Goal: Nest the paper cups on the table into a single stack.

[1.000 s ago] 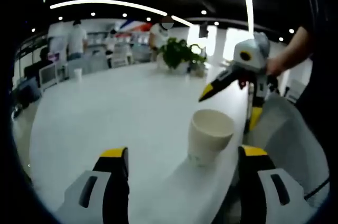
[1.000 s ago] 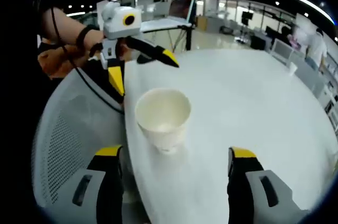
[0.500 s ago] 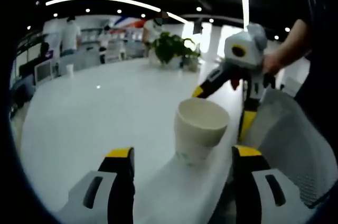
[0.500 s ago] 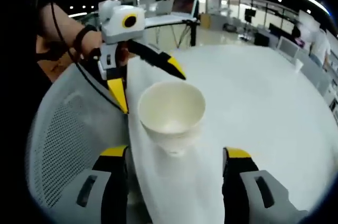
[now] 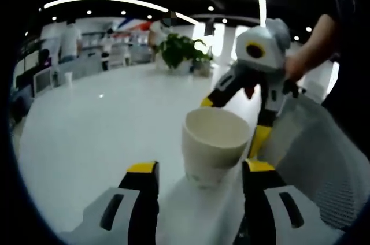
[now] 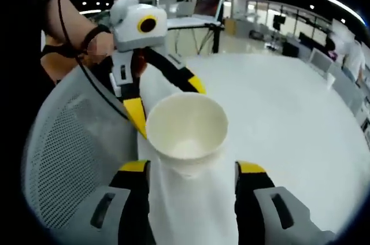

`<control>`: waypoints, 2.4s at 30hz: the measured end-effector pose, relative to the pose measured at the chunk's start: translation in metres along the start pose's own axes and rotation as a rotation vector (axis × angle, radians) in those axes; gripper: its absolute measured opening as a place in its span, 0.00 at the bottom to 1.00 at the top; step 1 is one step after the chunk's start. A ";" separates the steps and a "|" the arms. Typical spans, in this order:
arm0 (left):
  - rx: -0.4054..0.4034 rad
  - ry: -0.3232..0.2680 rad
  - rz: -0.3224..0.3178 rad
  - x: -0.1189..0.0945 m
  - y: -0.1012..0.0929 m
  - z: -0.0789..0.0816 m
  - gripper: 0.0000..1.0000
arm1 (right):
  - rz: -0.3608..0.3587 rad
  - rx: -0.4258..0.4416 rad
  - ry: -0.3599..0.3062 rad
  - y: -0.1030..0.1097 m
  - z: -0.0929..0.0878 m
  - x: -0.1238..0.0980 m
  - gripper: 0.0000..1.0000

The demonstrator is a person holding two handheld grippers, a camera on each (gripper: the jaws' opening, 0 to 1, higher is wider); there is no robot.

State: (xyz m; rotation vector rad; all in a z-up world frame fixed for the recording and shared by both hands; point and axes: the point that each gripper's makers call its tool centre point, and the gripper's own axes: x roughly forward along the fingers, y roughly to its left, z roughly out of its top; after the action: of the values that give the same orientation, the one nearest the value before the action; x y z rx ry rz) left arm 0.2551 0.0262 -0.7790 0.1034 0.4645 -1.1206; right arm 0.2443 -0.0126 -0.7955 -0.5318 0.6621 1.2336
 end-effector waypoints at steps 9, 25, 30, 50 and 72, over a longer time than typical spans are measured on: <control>0.016 0.027 -0.036 0.007 -0.001 -0.001 0.54 | 0.027 -0.068 0.029 0.001 -0.001 0.006 0.46; 0.005 0.083 -0.093 0.014 -0.012 -0.004 0.40 | 0.030 -0.073 0.008 -0.002 0.005 0.009 0.40; -0.009 0.093 -0.092 0.014 -0.013 -0.003 0.40 | 0.027 -0.083 0.002 -0.002 0.007 0.008 0.40; 0.079 0.097 -0.099 0.031 0.035 0.052 0.39 | -0.096 0.035 -0.125 -0.065 0.037 -0.013 0.39; 0.109 0.112 -0.097 0.076 0.121 0.080 0.38 | -0.152 0.083 -0.131 -0.165 0.043 0.005 0.38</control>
State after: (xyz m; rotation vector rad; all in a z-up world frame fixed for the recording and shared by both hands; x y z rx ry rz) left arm 0.4131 -0.0089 -0.7560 0.2420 0.5129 -1.2394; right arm 0.4119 -0.0214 -0.7656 -0.4203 0.5494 1.0839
